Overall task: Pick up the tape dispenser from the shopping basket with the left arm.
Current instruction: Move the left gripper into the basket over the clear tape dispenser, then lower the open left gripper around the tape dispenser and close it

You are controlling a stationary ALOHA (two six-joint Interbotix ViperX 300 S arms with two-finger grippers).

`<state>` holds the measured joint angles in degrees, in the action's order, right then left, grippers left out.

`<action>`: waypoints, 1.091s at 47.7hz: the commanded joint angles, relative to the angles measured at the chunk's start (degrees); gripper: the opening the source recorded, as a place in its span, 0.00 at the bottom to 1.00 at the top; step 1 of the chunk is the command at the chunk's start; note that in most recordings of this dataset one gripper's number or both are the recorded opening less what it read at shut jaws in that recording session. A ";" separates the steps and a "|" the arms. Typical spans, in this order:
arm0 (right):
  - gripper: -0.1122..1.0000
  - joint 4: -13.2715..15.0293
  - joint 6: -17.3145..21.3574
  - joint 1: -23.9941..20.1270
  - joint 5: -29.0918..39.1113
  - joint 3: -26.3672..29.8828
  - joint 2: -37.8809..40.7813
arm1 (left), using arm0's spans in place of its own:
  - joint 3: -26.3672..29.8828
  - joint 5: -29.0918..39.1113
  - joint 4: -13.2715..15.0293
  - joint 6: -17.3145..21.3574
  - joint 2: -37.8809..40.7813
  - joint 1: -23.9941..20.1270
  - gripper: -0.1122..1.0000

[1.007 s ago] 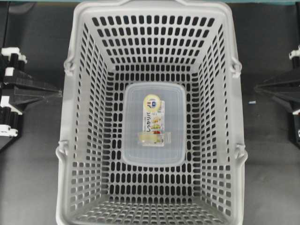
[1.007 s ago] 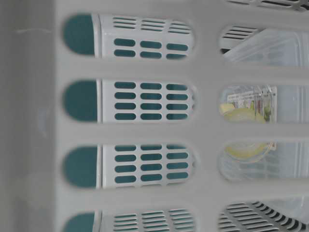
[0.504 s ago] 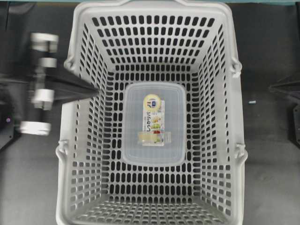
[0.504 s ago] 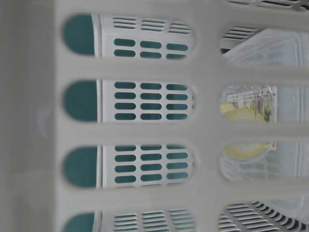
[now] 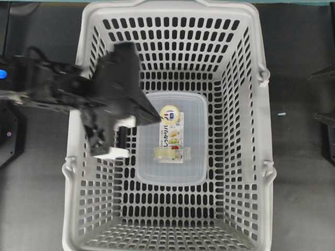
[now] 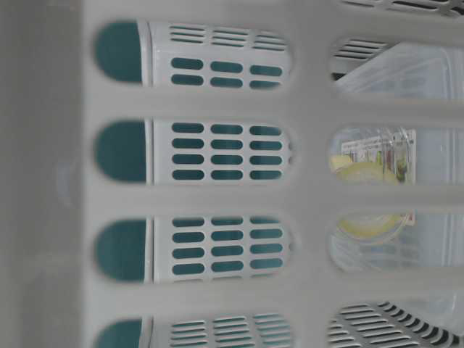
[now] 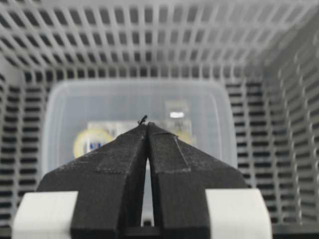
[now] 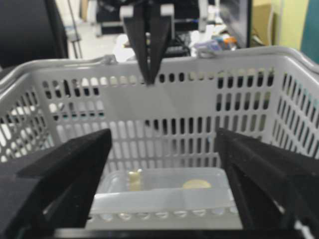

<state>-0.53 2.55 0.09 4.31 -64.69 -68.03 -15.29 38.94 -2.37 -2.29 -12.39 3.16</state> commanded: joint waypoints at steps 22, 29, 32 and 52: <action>0.80 -0.18 1.76 -0.09 -0.26 0.26 0.00 | 5.19 6.42 -0.18 -4.92 12.66 2.81 0.91; 0.80 -0.18 1.76 -0.09 -0.26 0.09 -0.09 | 5.19 7.21 -0.18 -5.36 16.44 3.60 0.91; 0.80 -0.18 1.76 -0.09 -0.26 0.00 -0.09 | 5.19 7.21 -0.09 -5.45 17.67 3.78 0.91; 0.79 -0.18 1.85 -0.18 -0.26 -0.44 -0.26 | 6.15 7.82 -0.18 -6.50 19.95 3.60 0.63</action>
<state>-0.53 4.31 0.09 4.31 -65.57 -68.55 -10.81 46.67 -2.37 -8.70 8.35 6.86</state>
